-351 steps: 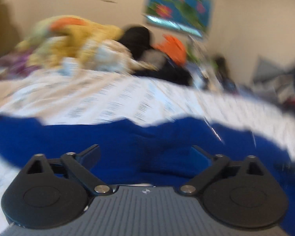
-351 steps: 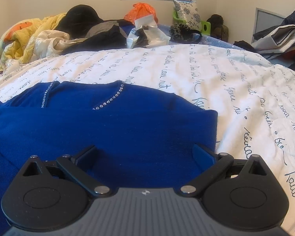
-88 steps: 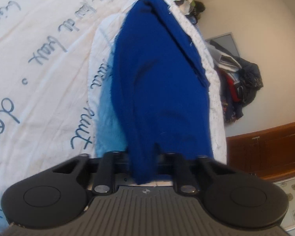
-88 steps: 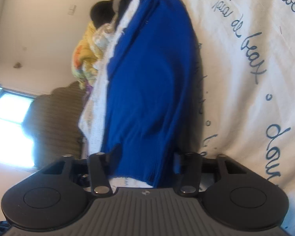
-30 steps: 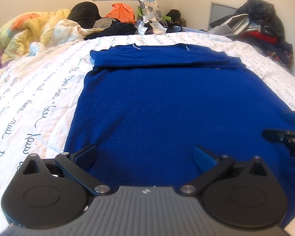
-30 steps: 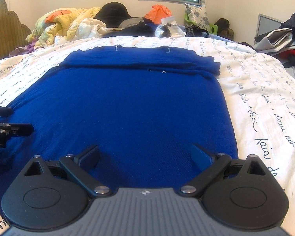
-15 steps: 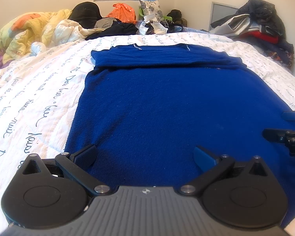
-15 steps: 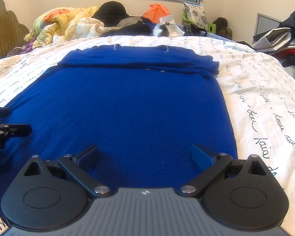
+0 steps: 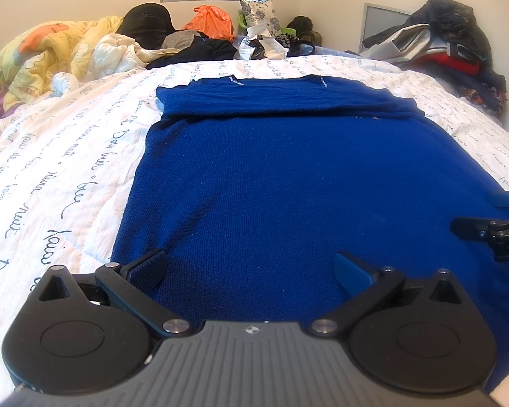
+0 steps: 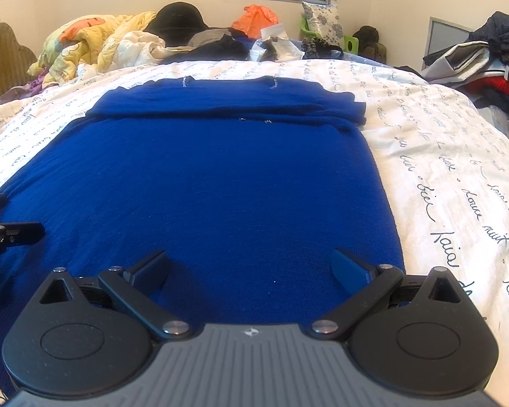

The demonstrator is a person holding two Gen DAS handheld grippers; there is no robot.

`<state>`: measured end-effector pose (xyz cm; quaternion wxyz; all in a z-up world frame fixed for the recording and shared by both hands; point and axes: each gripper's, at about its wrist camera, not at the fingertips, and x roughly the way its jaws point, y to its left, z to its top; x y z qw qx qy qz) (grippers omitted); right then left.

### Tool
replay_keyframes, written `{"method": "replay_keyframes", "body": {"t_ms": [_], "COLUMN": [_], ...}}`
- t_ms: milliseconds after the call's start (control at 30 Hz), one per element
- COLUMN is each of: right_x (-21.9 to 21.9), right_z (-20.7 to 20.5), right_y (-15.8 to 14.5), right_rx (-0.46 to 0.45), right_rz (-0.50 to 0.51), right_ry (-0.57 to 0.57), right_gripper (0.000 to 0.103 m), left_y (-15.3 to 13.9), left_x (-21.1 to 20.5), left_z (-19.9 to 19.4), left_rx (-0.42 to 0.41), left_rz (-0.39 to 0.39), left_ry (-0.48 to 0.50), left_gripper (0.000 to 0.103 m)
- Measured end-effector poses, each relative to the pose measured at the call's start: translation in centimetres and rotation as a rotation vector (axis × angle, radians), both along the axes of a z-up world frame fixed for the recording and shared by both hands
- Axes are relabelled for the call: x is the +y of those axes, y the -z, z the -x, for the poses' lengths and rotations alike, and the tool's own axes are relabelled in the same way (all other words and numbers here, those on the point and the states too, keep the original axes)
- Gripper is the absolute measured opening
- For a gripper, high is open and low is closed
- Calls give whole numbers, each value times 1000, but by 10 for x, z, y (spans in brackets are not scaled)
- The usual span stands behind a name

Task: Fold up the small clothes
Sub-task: 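Move both open grippers toward the sweater hem, then grasp the blue sweater hem with both grippers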

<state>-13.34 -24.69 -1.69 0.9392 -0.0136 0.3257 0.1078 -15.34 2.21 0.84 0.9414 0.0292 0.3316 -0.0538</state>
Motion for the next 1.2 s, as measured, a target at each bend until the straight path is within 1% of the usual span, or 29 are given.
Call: {"method": "replay_keyframes", "body": {"t_ms": [67, 100, 133, 167, 200, 233, 267, 300, 333, 400, 467, 533, 567, 600, 633, 667, 700, 767, 833, 933, 1000, 1067, 1100, 1133, 1167, 1200], "right_x": [0, 1, 2, 3, 3, 3, 3, 5, 10, 21, 32, 46, 52, 55, 49, 41, 35, 34, 37, 37, 38, 34, 33, 30, 23, 18], "right_z": [1, 2, 0, -3, -8, -13, -21, -33, -47, -79, -112, -140, -150, -155, -151, -149, -148, -145, -145, -145, -137, -119, -104, -89, -74, -60], "right_y": [0, -2, -5, -11, -18, -25, -32, -39, -43, -44, -40, -31, -25, -16, -11, -6, -7, -7, -7, -8, -8, -10, -10, -9, -8, -7], "right_rx": [5, 13, 37, 66, 73, 52, 20, -6, -20, -36, -38, -16, 12, 28, -9, -3, -3, -6, -5, -4, 6, 21, 13, 10, 14, 18], "right_rz": [-3, -1, -1, -15, -43, -74, -93, -92, -77, -44, -10, 68, 118, 139, 70, 1, -27, -33, -12, -10, 7, 6, 16, 20, -2, -4], "right_ry": [9, 15, 26, 36, 30, 14, 5, 6, 10, 6, 5, 2, 4, 9, 21, 38, 36, 38, 36, 36, 43, 44, 25, 13, 14, 3], "right_gripper": [103, 103, 103, 103, 103, 103, 103, 103, 103, 103, 103, 103, 103, 103, 103, 103, 103, 103, 103, 103, 103, 103, 103, 103, 103, 103], "left_y": [-3, -6, -11, -18, -25, -31, -36, -38, -39, -36, -32, -19, -12, -8, -5, -5, -5, -5, -4, -4, -4, -4, -5, -8, -10, -12], "left_x": [1, 2, 3, 2, -2, -9, -17, -24, -29, -36, -42, -43, -39, -29, -19, -13, -11, -8, -12, -11, -10, -10, -10, -10, -10, -10], "left_z": [2, 4, 4, 4, 2, -4, -13, -26, -41, -75, -105, -128, -134, -133, -132, -130, -129, -128, -130, -131, -131, -129, -126, -120, -111, -100], "left_rx": [13, 28, 35, 15, -28, -71, -98, -110, -109, -75, -41, 10, 38, 18, 25, 22, 22, 16, 17, 16, 17, 20, 29, 49, 74, 91], "left_rz": [-3, 11, 34, 45, 31, -5, -44, -67, -67, -64, -97, -134, -131, -58, 2, 18, 13, 23, 1, 2, 3, -3, -9, -10, -6, -4], "left_ry": [-6, -5, 7, 25, 39, 44, 49, 63, 75, 51, 48, 33, 25, 22, 13, 3, -4, -14, -18, -23, -27, -39, -49, -63, -66, -55], "left_gripper": [103, 103, 103, 103, 103, 103, 103, 103, 103, 103, 103, 103, 103, 103, 103, 103, 103, 103, 103, 103, 103, 103, 103, 103, 103, 103]}}
